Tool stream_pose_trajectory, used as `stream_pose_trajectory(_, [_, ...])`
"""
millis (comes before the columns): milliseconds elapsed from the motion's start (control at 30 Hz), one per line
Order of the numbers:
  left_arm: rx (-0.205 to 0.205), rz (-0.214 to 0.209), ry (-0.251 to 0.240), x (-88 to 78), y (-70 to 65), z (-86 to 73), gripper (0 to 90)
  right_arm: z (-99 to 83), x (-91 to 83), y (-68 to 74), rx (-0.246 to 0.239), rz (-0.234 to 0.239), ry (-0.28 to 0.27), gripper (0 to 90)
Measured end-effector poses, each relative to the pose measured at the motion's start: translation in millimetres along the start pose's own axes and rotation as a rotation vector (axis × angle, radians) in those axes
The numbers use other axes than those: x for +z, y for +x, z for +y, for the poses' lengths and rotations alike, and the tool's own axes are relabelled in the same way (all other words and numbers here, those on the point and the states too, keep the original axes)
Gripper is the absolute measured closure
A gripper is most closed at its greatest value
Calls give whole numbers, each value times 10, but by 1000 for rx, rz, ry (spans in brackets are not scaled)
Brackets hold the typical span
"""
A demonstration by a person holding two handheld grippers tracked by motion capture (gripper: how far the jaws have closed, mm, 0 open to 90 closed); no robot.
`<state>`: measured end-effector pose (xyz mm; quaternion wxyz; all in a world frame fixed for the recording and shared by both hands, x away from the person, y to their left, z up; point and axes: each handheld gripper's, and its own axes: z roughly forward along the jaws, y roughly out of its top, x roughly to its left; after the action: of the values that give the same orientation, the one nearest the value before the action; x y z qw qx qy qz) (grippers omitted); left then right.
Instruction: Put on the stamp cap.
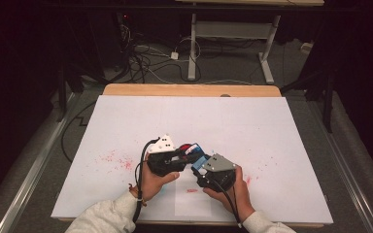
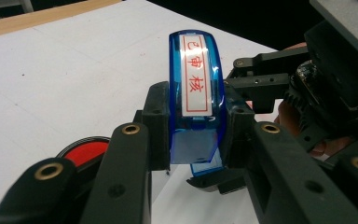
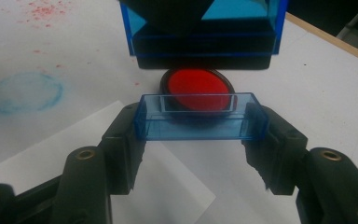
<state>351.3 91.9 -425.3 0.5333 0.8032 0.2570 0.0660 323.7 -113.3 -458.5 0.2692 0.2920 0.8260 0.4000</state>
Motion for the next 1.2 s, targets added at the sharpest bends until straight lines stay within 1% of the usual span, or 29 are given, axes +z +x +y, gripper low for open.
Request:
stream_pose_trajectory(133, [-9, -1, 0, 20, -9, -14, 676, 17, 25, 4, 9, -9, -2, 410])
stream_pose_trajectory(233, [-19, 0, -2, 34, -2, -25, 676, 28, 51, 18, 4, -25, 6, 409])
stream_pose_trajectory(333, [-27, -1, 2, 54, 1, -36, 676, 40, 72, 14, 21, -27, 11, 410])
stream_pose_trajectory(467, [-23, 7, 6, 79, -15, -45, 676, 65, 72, -7, 41, -38, 8, 409])
stream_pose_trajectory(500, [-19, 14, 6, 83, -18, -45, 676, 61, 75, -12, 46, -37, 8, 409])
stream_pose_trajectory(567, [-24, 13, 7, 92, -13, -55, 676, 55, 82, -11, 54, -28, 10, 409])
stream_pose_trajectory(633, [-25, 22, 5, 94, -15, -60, 676, 54, 83, -6, 49, -32, 15, 409])
stream_pose_trajectory(667, [-27, 19, 4, 95, -14, -60, 676, 52, 83, -8, 53, -31, 14, 409])
stream_pose_trajectory(733, [-33, 24, -5, 94, -16, -67, 676, 51, 83, -14, 53, -39, 11, 409])
stream_pose_trajectory(767, [-40, 16, -9, 97, -11, -71, 676, 50, 80, -15, 61, -43, 10, 409])
stream_pose_trajectory(900, [-67, 1, -27, 107, -13, -90, 676, 41, 86, -22, 63, -51, 8, 409])
stream_pose_trajectory(1000, [-75, 1, -37, 118, -16, -95, 676, 39, 84, -20, 62, -57, 2, 409])
stream_pose_trajectory(1167, [-89, 1, -53, 126, 4, -100, 675, 35, 84, -11, 66, -55, -5, 409])
stream_pose_trajectory(1200, [-98, -9, -61, 128, 13, -103, 675, 34, 84, -8, 67, -56, -10, 409])
